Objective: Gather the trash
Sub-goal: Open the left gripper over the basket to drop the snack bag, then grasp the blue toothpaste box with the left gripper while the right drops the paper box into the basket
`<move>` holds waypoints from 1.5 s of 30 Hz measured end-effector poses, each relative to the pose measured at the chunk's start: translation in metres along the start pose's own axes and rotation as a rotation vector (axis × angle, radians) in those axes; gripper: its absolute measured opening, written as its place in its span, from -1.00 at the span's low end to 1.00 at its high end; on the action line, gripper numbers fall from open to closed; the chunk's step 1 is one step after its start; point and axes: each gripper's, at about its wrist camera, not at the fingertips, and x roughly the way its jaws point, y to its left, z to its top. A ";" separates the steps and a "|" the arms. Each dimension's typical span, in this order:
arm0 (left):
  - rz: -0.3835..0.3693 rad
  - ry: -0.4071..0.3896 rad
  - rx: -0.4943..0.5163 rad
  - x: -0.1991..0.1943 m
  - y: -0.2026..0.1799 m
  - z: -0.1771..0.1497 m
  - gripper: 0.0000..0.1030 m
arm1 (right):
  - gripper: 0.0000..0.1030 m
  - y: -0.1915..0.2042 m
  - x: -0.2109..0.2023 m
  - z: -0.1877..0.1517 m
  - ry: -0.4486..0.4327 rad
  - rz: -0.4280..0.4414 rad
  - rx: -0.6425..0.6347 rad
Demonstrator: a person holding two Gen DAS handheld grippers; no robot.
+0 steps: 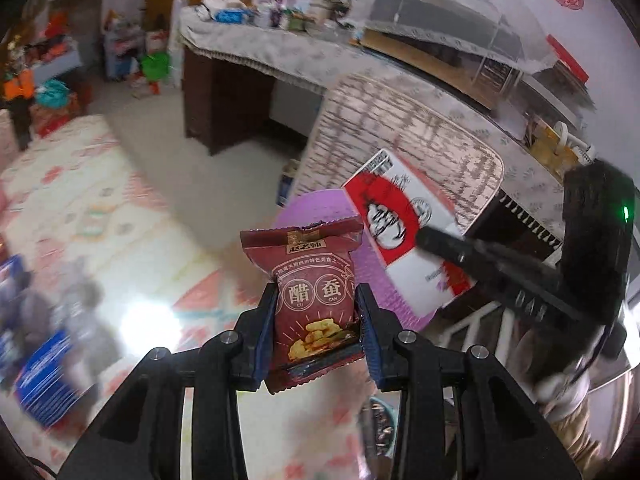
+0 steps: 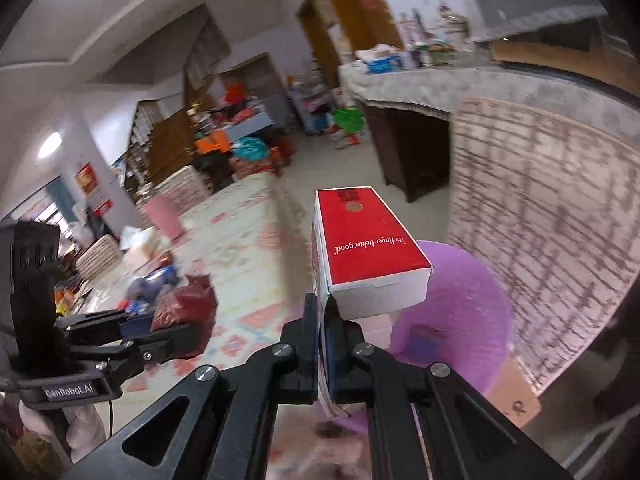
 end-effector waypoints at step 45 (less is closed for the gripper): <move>0.264 0.002 -0.322 -0.087 0.241 -0.094 0.51 | 0.53 0.117 0.045 -0.058 0.113 0.128 -0.102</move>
